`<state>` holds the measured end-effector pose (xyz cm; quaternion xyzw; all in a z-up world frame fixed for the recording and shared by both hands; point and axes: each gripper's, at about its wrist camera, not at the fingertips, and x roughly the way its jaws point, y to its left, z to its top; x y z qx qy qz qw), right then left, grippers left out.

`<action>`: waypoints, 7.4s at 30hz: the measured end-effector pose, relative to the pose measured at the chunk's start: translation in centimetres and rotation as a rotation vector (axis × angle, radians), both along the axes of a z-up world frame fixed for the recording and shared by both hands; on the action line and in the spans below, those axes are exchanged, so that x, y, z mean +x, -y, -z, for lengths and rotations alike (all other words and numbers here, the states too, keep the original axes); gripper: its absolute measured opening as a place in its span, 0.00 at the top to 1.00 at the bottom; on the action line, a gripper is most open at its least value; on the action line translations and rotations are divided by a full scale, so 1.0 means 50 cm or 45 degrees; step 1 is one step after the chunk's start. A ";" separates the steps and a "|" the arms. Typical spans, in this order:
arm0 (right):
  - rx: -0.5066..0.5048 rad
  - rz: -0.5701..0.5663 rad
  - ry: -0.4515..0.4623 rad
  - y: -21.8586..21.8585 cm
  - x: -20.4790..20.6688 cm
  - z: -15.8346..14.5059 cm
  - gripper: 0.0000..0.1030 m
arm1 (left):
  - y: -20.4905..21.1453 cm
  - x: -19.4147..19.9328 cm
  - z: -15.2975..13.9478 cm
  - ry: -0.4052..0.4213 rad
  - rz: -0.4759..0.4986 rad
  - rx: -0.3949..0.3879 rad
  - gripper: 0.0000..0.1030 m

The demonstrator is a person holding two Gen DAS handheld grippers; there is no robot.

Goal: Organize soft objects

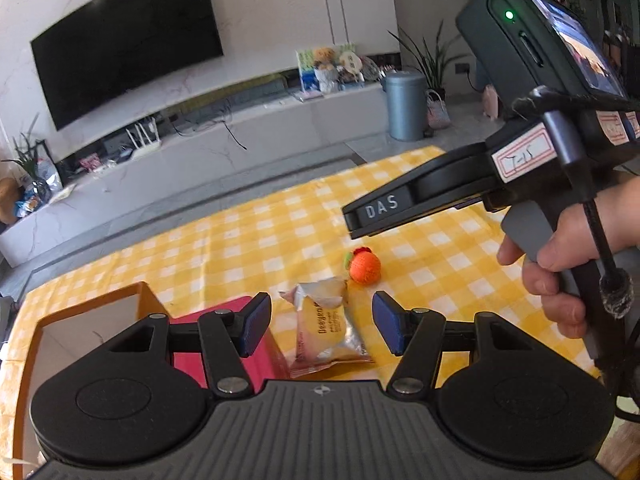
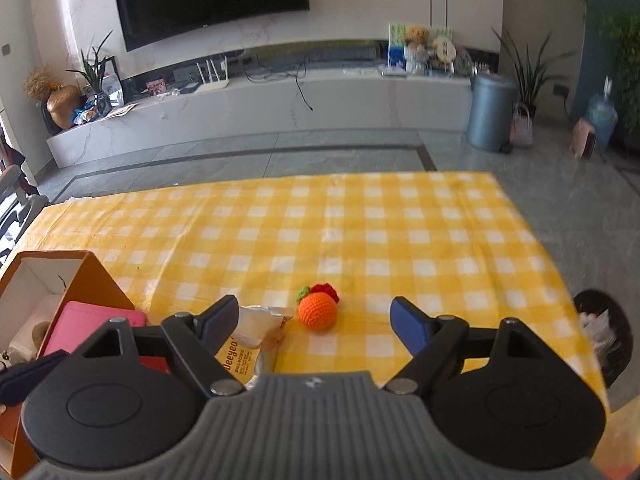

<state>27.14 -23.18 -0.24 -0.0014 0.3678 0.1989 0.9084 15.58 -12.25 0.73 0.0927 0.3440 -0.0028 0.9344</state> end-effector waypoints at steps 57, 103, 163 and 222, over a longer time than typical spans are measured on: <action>0.327 0.174 -0.380 -0.020 0.205 0.260 0.60 | -0.016 0.284 0.224 -0.456 -0.228 0.000 0.45; 0.432 0.180 -0.099 0.066 -0.017 0.026 0.60 | -0.088 -0.036 -0.105 0.206 -0.021 -0.398 0.54; 0.086 -0.328 0.171 -0.361 -0.142 -0.071 0.19 | -0.634 -0.085 0.012 0.107 -0.529 -0.479 0.53; 0.119 -0.046 0.436 -0.159 -0.354 -0.057 0.10 | -0.360 -0.243 -0.056 0.466 -0.330 -0.105 0.08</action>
